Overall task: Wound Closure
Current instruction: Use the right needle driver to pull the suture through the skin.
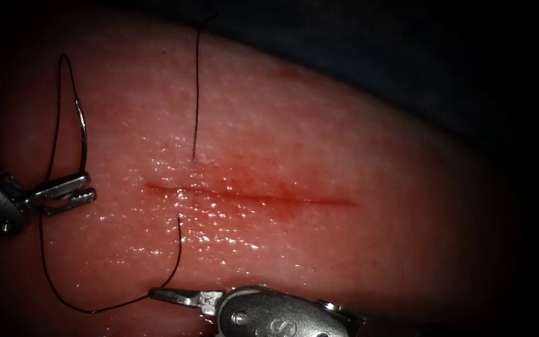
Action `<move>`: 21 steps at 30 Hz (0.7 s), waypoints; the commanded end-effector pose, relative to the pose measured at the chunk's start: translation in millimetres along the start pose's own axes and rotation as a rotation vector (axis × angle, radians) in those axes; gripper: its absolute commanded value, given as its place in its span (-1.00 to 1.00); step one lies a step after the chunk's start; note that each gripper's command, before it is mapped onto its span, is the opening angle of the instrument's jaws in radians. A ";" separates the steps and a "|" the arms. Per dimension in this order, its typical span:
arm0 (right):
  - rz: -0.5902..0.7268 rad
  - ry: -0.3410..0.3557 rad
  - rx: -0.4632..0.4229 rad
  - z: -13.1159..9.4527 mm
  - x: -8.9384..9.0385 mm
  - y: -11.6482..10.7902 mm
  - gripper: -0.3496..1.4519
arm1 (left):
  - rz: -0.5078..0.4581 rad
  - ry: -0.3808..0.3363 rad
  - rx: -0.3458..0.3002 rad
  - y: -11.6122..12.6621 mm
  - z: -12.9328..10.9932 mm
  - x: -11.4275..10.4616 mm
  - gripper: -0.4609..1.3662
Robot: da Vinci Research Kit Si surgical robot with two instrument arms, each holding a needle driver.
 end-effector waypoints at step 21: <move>-0.069 0.045 -0.008 3.9 -8.7 8.1 0.58 | 0.001 0.000 -0.015 -0.1 -0.1 -0.1 -0.88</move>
